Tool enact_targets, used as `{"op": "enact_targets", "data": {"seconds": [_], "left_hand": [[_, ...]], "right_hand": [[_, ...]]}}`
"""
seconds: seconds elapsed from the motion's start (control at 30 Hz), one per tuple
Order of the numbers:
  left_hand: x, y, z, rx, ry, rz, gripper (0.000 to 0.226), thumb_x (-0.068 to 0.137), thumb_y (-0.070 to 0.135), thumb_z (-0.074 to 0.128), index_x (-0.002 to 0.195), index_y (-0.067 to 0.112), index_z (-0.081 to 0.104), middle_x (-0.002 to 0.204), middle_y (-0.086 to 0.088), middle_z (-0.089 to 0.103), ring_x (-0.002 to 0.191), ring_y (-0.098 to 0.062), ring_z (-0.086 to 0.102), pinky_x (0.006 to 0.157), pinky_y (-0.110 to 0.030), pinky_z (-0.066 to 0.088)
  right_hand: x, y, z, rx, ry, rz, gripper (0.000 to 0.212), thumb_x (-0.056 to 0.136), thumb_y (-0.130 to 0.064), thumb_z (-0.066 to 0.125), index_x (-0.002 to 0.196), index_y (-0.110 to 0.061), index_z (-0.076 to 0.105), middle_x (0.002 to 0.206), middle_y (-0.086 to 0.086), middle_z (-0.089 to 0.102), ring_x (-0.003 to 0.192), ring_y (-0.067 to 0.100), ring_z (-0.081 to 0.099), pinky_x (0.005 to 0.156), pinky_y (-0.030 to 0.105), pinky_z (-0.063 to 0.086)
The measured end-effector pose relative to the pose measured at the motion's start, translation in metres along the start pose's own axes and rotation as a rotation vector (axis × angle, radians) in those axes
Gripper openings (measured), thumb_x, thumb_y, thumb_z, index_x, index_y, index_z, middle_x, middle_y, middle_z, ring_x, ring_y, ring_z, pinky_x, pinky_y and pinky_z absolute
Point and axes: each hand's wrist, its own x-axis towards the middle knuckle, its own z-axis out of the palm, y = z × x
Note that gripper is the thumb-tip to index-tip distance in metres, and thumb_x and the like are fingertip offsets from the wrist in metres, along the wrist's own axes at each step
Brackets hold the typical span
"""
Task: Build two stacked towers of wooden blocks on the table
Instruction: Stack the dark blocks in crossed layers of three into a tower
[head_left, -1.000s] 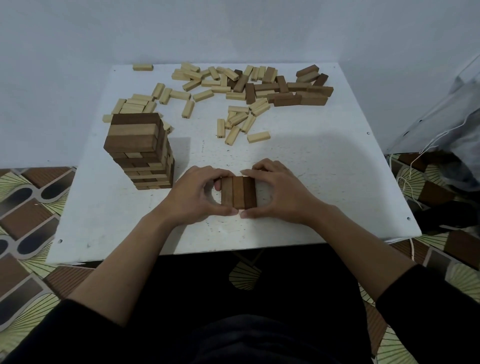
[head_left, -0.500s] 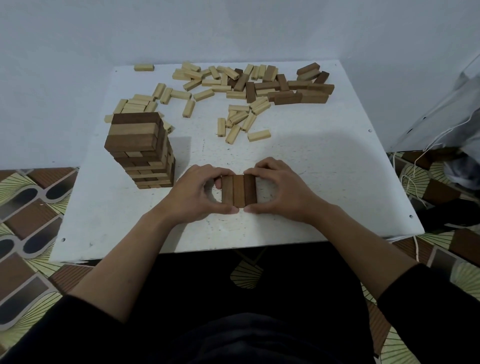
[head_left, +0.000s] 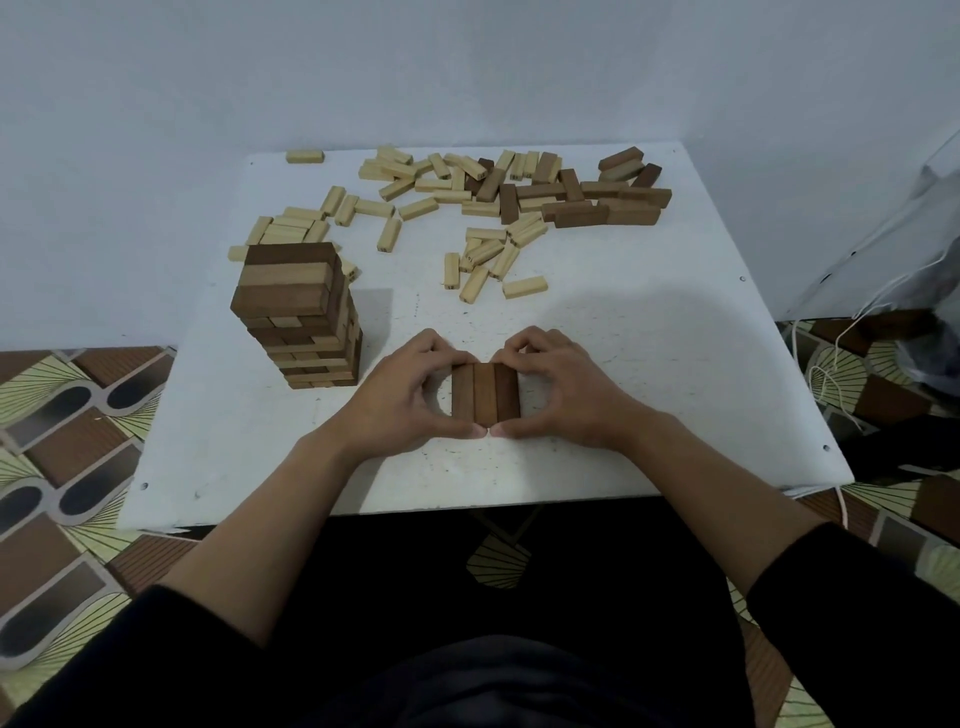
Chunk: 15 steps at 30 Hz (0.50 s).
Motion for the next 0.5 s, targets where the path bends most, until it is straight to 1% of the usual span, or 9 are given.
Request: {"op": "enact_targets", "data": {"seconds": [0.07, 0.13, 0.17, 0.23, 0.27, 0.3, 0.4, 0.47, 0.5], "left_hand": [[-0.001, 0.006, 0.0, 0.018, -0.007, 0.003, 0.07, 0.059, 0.054, 0.089, 0.12, 0.028, 0.067, 0.103, 0.005, 0.051, 0.092, -0.012, 0.051, 0.081, -0.043, 0.047], [-0.001, 0.013, -0.002, 0.032, -0.01, 0.021, 0.068, 0.06, 0.052, 0.09, 0.119, 0.028, 0.067, 0.101, 0.006, 0.049, 0.087, -0.01, 0.049, 0.077, -0.041, 0.048], [-0.001, 0.017, -0.004, 0.031, -0.006, 0.029, 0.068, 0.06, 0.055, 0.089, 0.119, 0.03, 0.067, 0.1, 0.007, 0.048, 0.085, -0.01, 0.049, 0.075, -0.04, 0.049], [-0.001, 0.027, -0.011, 0.043, 0.004, 0.044, 0.07, 0.059, 0.061, 0.085, 0.119, 0.031, 0.066, 0.098, 0.008, 0.047, 0.083, -0.011, 0.05, 0.073, -0.039, 0.049], [-0.002, 0.032, -0.014, 0.056, 0.008, 0.05, 0.07, 0.06, 0.062, 0.085, 0.119, 0.031, 0.066, 0.098, 0.009, 0.047, 0.083, -0.011, 0.05, 0.073, -0.039, 0.05], [-0.002, 0.038, -0.019, 0.074, 0.012, 0.06, 0.069, 0.061, 0.06, 0.086, 0.12, 0.031, 0.066, 0.098, 0.01, 0.047, 0.082, -0.011, 0.049, 0.072, -0.038, 0.051], [-0.006, 0.055, -0.034, 0.146, 0.036, 0.099, 0.068, 0.064, 0.055, 0.089, 0.123, 0.03, 0.065, 0.098, 0.011, 0.046, 0.078, -0.01, 0.049, 0.067, -0.029, 0.049], [-0.009, 0.067, -0.045, 0.182, 0.055, 0.133, 0.069, 0.064, 0.058, 0.086, 0.124, 0.03, 0.065, 0.097, 0.012, 0.046, 0.074, -0.009, 0.049, 0.064, -0.026, 0.046], [-0.011, 0.073, -0.052, 0.19, 0.065, 0.141, 0.07, 0.064, 0.059, 0.086, 0.124, 0.03, 0.065, 0.097, 0.012, 0.046, 0.072, -0.009, 0.05, 0.063, -0.025, 0.045]], "right_hand": [[-0.002, -0.001, -0.002, 0.047, 0.002, -0.007, 0.069, 0.07, -0.055, 0.085, 0.128, -0.023, 0.062, 0.116, -0.013, 0.046, 0.111, 0.012, 0.043, 0.103, 0.042, 0.039], [-0.006, -0.003, -0.007, 0.124, 0.017, -0.024, 0.067, 0.069, -0.049, 0.088, 0.125, -0.021, 0.064, 0.114, -0.012, 0.047, 0.113, 0.012, 0.046, 0.101, 0.04, 0.042], [-0.008, -0.005, -0.011, 0.162, 0.023, -0.03, 0.066, 0.068, -0.046, 0.09, 0.124, -0.02, 0.065, 0.114, -0.012, 0.048, 0.113, 0.012, 0.047, 0.098, 0.035, 0.044], [-0.012, -0.012, -0.021, 0.2, 0.044, -0.044, 0.064, 0.067, -0.041, 0.092, 0.123, -0.02, 0.067, 0.115, -0.01, 0.048, 0.112, 0.01, 0.049, 0.089, 0.017, 0.041], [-0.014, -0.015, -0.025, 0.199, 0.053, -0.05, 0.065, 0.067, -0.041, 0.092, 0.123, -0.021, 0.067, 0.116, -0.01, 0.049, 0.112, 0.008, 0.049, 0.085, 0.011, 0.039], [-0.015, -0.019, -0.031, 0.193, 0.064, -0.056, 0.065, 0.067, -0.041, 0.092, 0.123, -0.022, 0.067, 0.117, -0.01, 0.049, 0.111, 0.007, 0.048, 0.082, 0.009, 0.038], [-0.02, -0.033, -0.046, 0.201, 0.105, -0.088, 0.064, 0.066, -0.042, 0.092, 0.123, -0.024, 0.066, 0.117, -0.013, 0.05, 0.111, 0.01, 0.049, 0.081, 0.015, 0.041], [-0.02, -0.042, -0.055, 0.187, 0.131, -0.115, 0.065, 0.066, -0.043, 0.092, 0.123, -0.025, 0.066, 0.117, -0.015, 0.05, 0.112, 0.011, 0.05, 0.082, 0.02, 0.044], [-0.02, -0.048, -0.059, 0.176, 0.143, -0.129, 0.066, 0.066, -0.044, 0.092, 0.124, -0.026, 0.065, 0.117, -0.017, 0.05, 0.113, 0.011, 0.05, 0.081, 0.02, 0.045]]}}
